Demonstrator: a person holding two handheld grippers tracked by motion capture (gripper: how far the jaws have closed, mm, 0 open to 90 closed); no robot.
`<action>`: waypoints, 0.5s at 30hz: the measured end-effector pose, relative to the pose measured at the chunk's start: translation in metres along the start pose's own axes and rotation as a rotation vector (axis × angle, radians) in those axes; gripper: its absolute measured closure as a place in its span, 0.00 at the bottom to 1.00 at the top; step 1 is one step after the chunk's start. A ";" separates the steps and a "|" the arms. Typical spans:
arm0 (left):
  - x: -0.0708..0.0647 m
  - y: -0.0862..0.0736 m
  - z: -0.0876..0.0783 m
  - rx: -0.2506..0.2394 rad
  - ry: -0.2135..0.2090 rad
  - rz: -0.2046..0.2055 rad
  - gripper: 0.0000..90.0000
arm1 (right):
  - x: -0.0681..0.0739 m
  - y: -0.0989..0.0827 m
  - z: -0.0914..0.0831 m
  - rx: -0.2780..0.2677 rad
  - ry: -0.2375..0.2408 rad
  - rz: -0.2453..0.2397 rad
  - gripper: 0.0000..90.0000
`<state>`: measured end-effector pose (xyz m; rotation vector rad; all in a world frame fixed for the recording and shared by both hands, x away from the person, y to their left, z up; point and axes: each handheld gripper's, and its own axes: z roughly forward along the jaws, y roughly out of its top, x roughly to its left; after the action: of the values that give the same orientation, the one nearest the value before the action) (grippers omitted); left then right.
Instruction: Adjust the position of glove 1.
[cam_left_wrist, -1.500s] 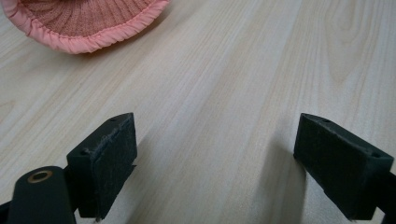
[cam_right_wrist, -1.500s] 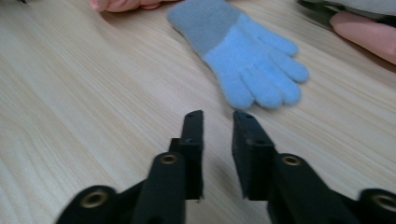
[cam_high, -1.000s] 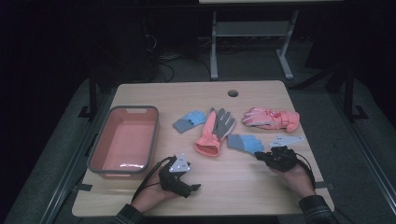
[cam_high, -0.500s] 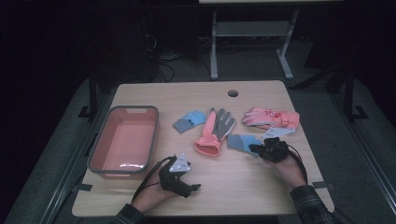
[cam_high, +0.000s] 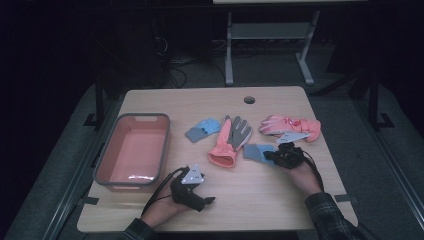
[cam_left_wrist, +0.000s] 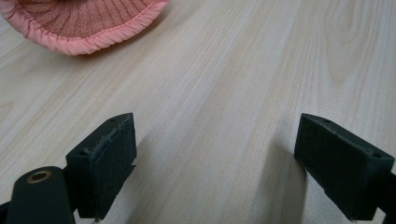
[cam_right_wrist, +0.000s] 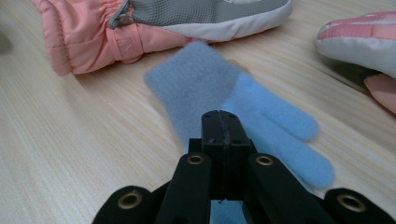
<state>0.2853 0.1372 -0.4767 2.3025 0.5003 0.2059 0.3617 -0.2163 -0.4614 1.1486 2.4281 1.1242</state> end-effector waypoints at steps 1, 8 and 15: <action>0.000 0.000 0.000 0.000 0.000 0.000 0.14 | 0.000 0.000 0.000 -0.008 0.002 0.000 1.00; 0.000 0.000 0.000 -0.003 0.001 -0.004 0.14 | 0.004 0.009 0.004 -0.008 0.016 0.003 1.00; 0.000 0.000 0.000 -0.004 0.001 -0.005 0.14 | 0.004 0.010 0.018 0.021 0.014 -0.002 1.00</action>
<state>0.2852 0.1368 -0.4769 2.2971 0.5058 0.2056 0.3731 -0.1996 -0.4660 1.1487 2.4570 1.1121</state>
